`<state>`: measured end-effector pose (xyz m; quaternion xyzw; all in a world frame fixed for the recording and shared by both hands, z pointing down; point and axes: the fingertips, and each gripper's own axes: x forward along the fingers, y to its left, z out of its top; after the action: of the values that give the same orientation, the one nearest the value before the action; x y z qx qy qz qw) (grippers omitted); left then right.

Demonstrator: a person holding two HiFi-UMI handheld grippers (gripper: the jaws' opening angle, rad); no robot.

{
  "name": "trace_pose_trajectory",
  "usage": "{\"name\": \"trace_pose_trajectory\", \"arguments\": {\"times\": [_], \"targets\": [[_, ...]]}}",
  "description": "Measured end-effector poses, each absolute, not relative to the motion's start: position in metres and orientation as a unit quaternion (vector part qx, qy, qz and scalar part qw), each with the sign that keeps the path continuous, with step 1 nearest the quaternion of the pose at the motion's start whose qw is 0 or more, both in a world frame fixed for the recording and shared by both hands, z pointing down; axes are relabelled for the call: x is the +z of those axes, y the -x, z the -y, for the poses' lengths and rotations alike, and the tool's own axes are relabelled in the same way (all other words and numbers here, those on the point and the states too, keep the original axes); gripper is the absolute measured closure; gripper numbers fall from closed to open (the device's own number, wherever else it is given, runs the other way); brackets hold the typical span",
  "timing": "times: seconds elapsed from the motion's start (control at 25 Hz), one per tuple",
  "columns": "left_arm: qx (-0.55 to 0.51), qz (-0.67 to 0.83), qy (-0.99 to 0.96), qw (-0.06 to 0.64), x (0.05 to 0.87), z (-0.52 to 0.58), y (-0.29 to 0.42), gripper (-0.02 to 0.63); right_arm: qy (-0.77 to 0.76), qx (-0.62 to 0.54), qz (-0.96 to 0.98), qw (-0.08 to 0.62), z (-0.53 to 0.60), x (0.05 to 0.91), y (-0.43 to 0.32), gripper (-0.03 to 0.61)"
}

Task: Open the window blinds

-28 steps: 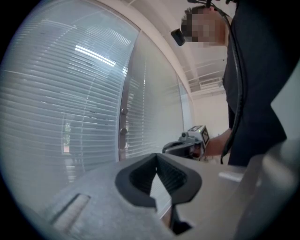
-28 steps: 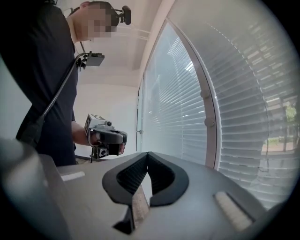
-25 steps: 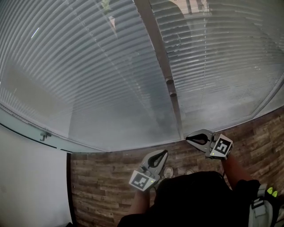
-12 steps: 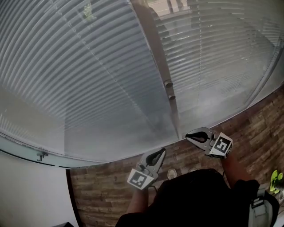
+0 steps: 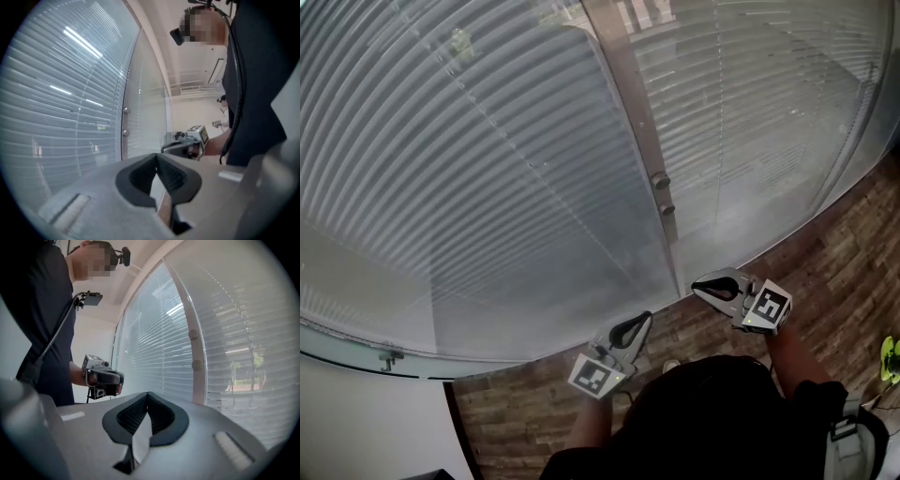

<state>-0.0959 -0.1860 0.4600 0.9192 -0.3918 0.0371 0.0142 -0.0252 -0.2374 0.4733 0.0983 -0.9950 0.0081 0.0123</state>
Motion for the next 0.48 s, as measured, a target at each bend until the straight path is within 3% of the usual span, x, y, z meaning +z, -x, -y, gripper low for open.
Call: {"name": "trace_pose_trajectory", "arguments": {"times": [0.48], "targets": [[0.047,0.353,-0.934,0.013,0.457,0.18,0.118,0.609,-0.137,0.008,0.99,0.018,0.233,0.475,0.053,0.572]]}}
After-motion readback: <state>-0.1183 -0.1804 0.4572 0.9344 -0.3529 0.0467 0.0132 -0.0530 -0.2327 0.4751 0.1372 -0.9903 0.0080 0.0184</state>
